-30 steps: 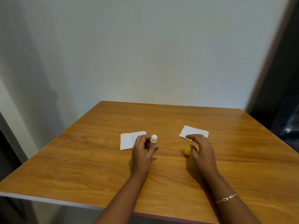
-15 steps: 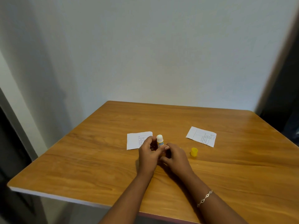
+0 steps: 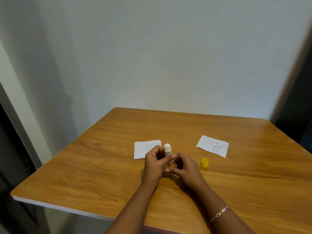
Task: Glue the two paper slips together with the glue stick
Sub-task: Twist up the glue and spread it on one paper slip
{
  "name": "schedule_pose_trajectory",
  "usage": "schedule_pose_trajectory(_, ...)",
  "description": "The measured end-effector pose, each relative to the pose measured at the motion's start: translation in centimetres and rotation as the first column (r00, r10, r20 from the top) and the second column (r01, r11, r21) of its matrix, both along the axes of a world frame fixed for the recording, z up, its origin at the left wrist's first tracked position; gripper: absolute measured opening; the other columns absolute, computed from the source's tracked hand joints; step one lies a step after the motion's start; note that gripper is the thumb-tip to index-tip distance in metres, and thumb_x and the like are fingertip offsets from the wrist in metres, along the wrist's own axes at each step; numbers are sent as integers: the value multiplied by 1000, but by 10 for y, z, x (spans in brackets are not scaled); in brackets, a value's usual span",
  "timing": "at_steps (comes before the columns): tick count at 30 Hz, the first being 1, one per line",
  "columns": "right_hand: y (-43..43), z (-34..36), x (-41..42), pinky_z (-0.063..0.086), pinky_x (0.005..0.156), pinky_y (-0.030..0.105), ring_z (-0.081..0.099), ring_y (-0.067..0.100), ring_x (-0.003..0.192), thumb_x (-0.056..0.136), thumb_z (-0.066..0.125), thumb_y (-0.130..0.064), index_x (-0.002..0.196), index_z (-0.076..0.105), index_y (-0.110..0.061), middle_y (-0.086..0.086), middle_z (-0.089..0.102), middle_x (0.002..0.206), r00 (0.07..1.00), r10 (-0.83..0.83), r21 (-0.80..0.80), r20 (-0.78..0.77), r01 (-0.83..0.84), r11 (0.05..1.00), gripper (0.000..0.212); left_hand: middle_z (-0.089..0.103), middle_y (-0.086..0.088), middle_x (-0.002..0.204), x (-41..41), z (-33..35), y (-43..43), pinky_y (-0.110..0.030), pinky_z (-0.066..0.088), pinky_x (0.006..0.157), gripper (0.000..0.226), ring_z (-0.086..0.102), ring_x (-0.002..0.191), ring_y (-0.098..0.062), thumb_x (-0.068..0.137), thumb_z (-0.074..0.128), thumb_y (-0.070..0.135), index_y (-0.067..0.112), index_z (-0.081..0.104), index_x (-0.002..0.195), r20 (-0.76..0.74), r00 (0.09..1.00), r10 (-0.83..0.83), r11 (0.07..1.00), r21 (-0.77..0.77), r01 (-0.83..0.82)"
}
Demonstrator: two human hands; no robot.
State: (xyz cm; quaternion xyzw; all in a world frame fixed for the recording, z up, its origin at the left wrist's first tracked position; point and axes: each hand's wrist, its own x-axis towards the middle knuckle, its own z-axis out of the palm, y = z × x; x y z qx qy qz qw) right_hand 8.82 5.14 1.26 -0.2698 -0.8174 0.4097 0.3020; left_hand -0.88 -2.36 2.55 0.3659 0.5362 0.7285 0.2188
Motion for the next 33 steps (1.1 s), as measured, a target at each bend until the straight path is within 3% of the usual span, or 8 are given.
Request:
schedule_pose_trajectory(5,2,-3,0,38,59,15,51,12,67,71,74,-14,85,60,-6,3,61,77,999,26,30,23,-27,999,21,65,-2,70,1,1,-1,-18,52,57,17,63,65,-6,71,69,-5,11,65,76,48,998,-50,999,-12,50)
schedule_pose_trajectory(9,7,1,7,47,70,22,61,17,79,81,62,-8,93,65,-5,16,69,90,984,177,-85,-26,-178,980,12,69,-2,78,0,0,0,-18,53,64,15,66,74,-9,75,67,-1,11,68,83,51,996,-78,997,-13,79)
schedule_pose_trajectory(11,7,1,7,48,72,26,61,20,80,81,65,-12,95,65,-12,10,69,89,984,177,-63,-22,-178,982,15,64,-7,75,0,0,0,-18,53,61,14,62,70,-10,72,68,-4,5,63,81,50,997,-55,999,5,55)
schedule_pose_trajectory(15,1,-1,1,39,58,16,49,9,66,65,80,-22,80,49,-25,-6,58,76,998,67,-24,-2,-67,997,34,58,-7,70,0,1,-1,-16,50,55,17,58,61,-4,69,69,-8,1,57,77,43,999,-32,999,24,31)
schedule_pose_trajectory(22,7,-2,4,41,63,15,54,12,75,80,65,-14,95,59,-4,9,64,86,987,161,-69,7,-160,985,18,71,4,70,0,-1,-1,-17,52,62,16,66,70,-6,73,68,-3,11,68,80,63,996,-71,997,17,70)
schedule_pose_trajectory(25,10,-1,8,47,75,28,59,16,82,84,61,-16,98,64,-5,20,68,95,967,248,-141,-48,-253,957,18,70,2,73,-2,-1,0,-18,53,65,13,65,71,-7,74,67,-2,9,68,81,59,997,-53,999,15,53)
schedule_pose_trajectory(29,6,-3,3,40,63,23,49,10,68,68,77,-31,89,60,-16,4,61,78,989,144,-55,28,-143,988,31,58,-5,69,-2,1,-1,-14,49,57,15,58,60,0,71,66,-8,-1,59,82,82,997,0,999,44,-3)
schedule_pose_trajectory(33,5,-5,0,34,56,19,45,8,63,70,76,-28,86,55,-8,-4,54,72,997,55,3,47,-56,998,33,58,-7,72,-3,-1,0,-14,50,57,17,59,60,1,72,67,-7,-4,60,86,90,996,-5,999,36,2)
